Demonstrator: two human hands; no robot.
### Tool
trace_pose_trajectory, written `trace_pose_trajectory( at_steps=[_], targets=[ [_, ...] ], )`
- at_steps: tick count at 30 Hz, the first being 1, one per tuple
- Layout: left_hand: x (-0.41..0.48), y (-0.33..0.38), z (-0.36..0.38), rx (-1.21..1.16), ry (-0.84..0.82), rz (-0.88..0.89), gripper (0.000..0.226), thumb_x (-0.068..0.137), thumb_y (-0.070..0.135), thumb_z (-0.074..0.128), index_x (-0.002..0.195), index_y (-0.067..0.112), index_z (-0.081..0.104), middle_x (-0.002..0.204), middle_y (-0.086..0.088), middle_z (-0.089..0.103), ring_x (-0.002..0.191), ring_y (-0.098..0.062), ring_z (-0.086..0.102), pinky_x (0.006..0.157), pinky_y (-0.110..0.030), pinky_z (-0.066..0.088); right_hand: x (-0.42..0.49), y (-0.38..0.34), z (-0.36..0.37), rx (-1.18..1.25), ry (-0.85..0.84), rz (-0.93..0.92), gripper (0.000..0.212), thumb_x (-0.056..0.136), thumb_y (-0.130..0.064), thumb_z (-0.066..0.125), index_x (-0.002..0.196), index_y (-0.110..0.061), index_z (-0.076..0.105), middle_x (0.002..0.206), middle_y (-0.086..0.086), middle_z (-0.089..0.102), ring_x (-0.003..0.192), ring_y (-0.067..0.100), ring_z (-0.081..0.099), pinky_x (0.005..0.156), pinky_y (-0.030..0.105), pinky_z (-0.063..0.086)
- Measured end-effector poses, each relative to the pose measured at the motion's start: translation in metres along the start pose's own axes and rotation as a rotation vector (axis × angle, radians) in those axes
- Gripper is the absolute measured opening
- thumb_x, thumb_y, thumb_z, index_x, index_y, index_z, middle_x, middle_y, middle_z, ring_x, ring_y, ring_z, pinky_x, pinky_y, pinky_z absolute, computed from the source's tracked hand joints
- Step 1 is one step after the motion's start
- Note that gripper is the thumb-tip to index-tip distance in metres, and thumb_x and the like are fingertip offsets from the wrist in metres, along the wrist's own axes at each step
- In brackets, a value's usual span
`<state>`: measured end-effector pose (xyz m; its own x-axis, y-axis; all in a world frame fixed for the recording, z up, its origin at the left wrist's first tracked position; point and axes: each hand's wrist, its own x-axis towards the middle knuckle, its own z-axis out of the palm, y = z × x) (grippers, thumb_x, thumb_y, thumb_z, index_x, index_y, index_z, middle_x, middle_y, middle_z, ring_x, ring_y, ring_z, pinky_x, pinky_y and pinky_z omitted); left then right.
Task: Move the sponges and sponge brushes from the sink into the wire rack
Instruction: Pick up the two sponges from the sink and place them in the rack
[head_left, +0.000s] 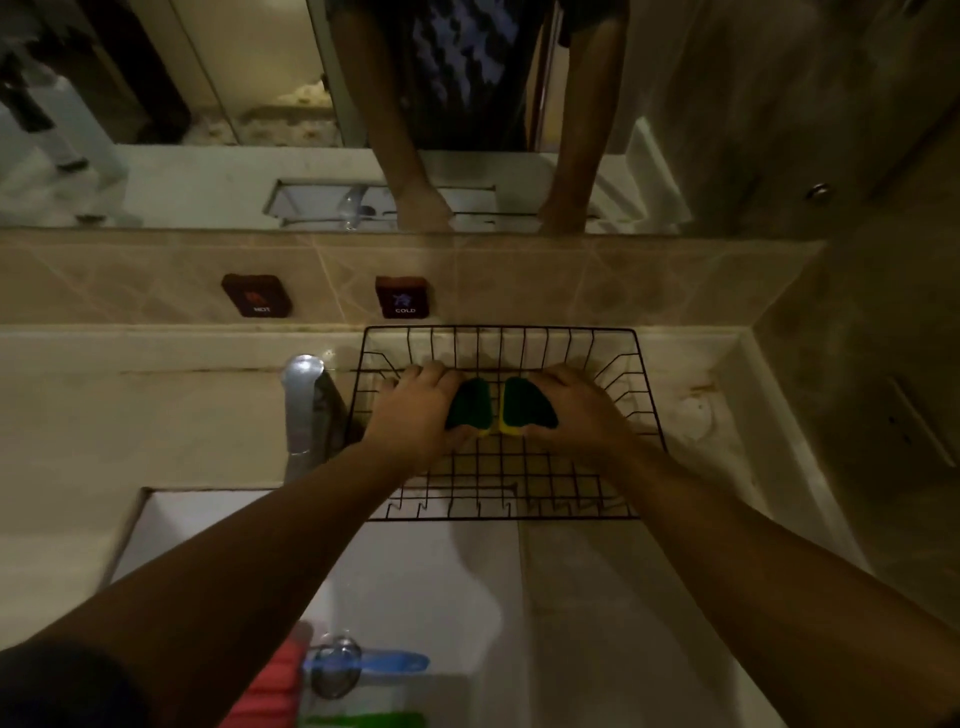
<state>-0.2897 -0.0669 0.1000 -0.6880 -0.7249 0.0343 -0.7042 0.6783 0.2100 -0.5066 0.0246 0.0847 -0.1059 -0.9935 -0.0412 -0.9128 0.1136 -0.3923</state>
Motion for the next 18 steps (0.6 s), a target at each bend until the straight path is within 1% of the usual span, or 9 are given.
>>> trace_pose_trajectory(
  at_steps=[2, 6, 9, 12, 15, 18],
  targets=[
    [0.011, -0.004, 0.009, -0.042, -0.042, -0.021, 0.067, 0.077, 0.05, 0.07, 0.134, 0.029, 0.042, 0.133, -0.001, 0.05, 0.123, -0.025, 0.045, 0.103, -0.05, 0.042, 0.01, 0.008, 0.008, -0.008, -0.04, 0.003, 0.073, 0.076, -0.049, 0.074, 0.138, -0.024, 0.046, 0.123, 0.007, 0.053, 0.11, 0.026, 0.053, 0.094, 0.041, 0.048],
    [0.025, -0.009, 0.027, -0.021, -0.073, -0.012, 0.072, 0.078, 0.051, 0.07, 0.138, 0.028, 0.039, 0.138, -0.004, 0.046, 0.122, -0.027, 0.044, 0.1, -0.046, 0.041, 0.025, 0.017, 0.022, 0.021, -0.039, -0.001, 0.076, 0.076, -0.048, 0.077, 0.138, -0.018, 0.046, 0.13, 0.008, 0.052, 0.116, 0.028, 0.05, 0.098, 0.043, 0.047],
    [0.03, -0.013, 0.039, 0.001, -0.097, -0.02, 0.074, 0.08, 0.05, 0.068, 0.143, 0.025, 0.036, 0.144, -0.006, 0.04, 0.125, -0.029, 0.041, 0.102, -0.047, 0.041, 0.031, 0.017, 0.031, 0.045, 0.0, 0.001, 0.072, 0.075, -0.043, 0.079, 0.134, -0.015, 0.049, 0.129, 0.011, 0.053, 0.114, 0.028, 0.051, 0.093, 0.043, 0.048],
    [0.035, -0.019, 0.049, 0.063, -0.158, -0.047, 0.076, 0.083, 0.051, 0.065, 0.145, 0.023, 0.033, 0.151, -0.009, 0.031, 0.132, -0.031, 0.034, 0.108, -0.048, 0.036, 0.036, 0.018, 0.038, 0.002, 0.03, -0.023, 0.065, 0.075, -0.038, 0.079, 0.128, -0.01, 0.055, 0.122, 0.012, 0.056, 0.11, 0.029, 0.054, 0.088, 0.043, 0.05],
    [0.038, -0.022, 0.054, 0.072, -0.122, -0.067, 0.074, 0.083, 0.049, 0.066, 0.146, 0.021, 0.036, 0.151, -0.011, 0.032, 0.136, -0.033, 0.03, 0.112, -0.05, 0.03, 0.039, 0.019, 0.04, -0.044, 0.04, -0.06, 0.066, 0.073, -0.039, 0.079, 0.127, -0.01, 0.055, 0.122, 0.012, 0.054, 0.112, 0.029, 0.052, 0.089, 0.047, 0.049],
    [0.037, -0.022, 0.055, 0.096, -0.097, -0.068, 0.071, 0.083, 0.049, 0.065, 0.144, 0.025, 0.039, 0.148, -0.01, 0.035, 0.134, -0.033, 0.031, 0.11, -0.051, 0.031, 0.042, 0.022, 0.042, -0.085, 0.07, -0.088, 0.065, 0.072, -0.038, 0.078, 0.126, -0.011, 0.056, 0.122, 0.012, 0.053, 0.112, 0.03, 0.049, 0.09, 0.049, 0.048]
  ],
)
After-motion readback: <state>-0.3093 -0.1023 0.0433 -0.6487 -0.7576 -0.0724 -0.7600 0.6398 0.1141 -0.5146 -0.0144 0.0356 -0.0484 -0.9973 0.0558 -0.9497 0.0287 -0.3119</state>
